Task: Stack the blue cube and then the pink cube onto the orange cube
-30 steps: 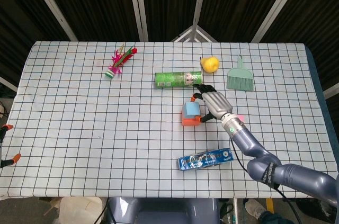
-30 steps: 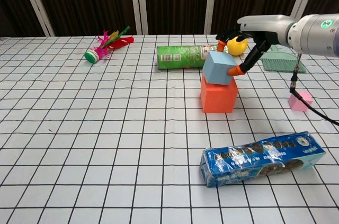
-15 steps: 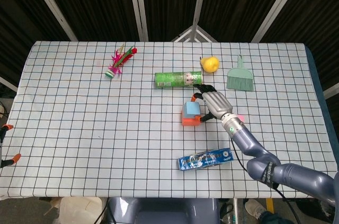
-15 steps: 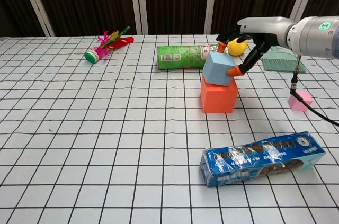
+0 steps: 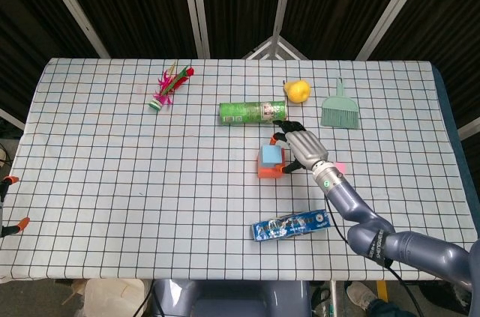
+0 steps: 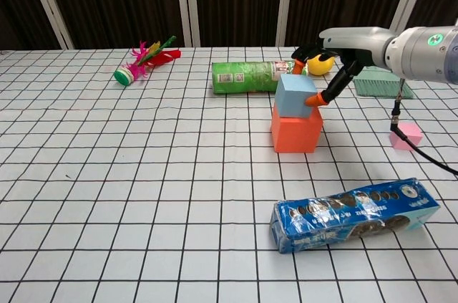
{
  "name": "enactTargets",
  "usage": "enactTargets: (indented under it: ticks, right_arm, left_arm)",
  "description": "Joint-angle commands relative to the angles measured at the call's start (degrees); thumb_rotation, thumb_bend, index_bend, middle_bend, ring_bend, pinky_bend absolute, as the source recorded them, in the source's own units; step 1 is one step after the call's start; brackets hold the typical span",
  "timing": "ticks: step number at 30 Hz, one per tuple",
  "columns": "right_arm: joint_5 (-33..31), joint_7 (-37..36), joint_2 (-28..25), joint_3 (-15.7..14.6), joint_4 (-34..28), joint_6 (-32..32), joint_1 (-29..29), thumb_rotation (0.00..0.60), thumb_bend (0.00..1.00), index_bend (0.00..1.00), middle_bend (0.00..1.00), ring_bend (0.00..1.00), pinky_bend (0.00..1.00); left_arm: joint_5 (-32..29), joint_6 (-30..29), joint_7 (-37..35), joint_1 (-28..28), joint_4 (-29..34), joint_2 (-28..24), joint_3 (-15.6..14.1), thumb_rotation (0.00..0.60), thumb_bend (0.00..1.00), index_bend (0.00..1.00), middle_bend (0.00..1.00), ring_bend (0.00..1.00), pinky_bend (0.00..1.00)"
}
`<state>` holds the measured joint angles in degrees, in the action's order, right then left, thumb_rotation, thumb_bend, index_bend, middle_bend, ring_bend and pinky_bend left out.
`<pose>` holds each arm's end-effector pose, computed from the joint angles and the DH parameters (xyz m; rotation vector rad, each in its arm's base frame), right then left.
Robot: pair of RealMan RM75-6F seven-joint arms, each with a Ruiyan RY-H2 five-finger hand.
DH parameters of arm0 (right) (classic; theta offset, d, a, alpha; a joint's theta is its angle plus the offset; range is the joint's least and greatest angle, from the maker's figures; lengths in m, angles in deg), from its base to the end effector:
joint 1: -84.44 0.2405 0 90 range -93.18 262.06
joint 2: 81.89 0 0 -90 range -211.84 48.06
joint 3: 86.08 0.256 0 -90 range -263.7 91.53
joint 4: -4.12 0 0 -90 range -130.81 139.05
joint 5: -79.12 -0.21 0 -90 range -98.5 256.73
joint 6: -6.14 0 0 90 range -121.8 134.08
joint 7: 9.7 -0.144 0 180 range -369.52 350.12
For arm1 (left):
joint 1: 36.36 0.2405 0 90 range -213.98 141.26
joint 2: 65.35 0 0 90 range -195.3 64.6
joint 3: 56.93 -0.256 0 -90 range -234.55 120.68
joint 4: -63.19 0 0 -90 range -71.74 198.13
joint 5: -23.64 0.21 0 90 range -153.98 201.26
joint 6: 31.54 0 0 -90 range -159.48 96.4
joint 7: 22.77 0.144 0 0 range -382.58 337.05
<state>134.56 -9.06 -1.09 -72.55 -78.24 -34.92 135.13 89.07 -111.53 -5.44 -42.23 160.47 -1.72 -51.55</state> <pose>-0.1339 -0.3971 0.0185 1.8134 -1.2827 0.9803 -0.3388 0.1866 0.1632 -1.2254 -0.9492 -0.5456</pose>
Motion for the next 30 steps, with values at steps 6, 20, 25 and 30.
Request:
enactTargets:
  ticks: [6, 20, 25, 30]
  right_arm:
    - [-0.21, 1.63, 0.02, -0.34, -0.18, -0.90, 0.03, 0.600, 0.43, 0.44, 0.07, 0.02, 0.00]
    - [-2.09, 3.71, -1.03, -0.57, -1.88, -0.95, 0.19, 0.600, 0.39, 0.24, 0.07, 0.02, 0.00]
    - [-2.39, 4.01, -1.72, -0.86, -2.47, -0.24, 0.31, 0.600, 0.39, 0.23, 0.07, 0.03, 0.00]
    - [-2.78, 4.61, -2.41, -1.18, -3.22, 0.29, 0.55, 0.600, 0.36, 0.22, 0.07, 0.02, 0.00]
  left_arm:
    - [-0.11, 0.10, -0.02, -0.04, -0.03, 0.01, 0.02, 0.600, 0.20, 0.21, 0.01, 0.00, 0.02]
    - [-0.19, 0.18, 0.02, -0.09, 0.02, -0.01, 0.00, 0.600, 0.20, 0.21, 0.01, 0.00, 0.02]
    - [-0.19, -0.01, -0.16, 0.02, 0.08, -0.08, 0.04, 0.600, 0.20, 0.21, 0.01, 0.00, 0.02]
    - [-0.04, 0.03, -0.20, 0.00, 0.11, -0.08, -0.02, 0.600, 0.20, 0.21, 0.01, 0.00, 0.02]
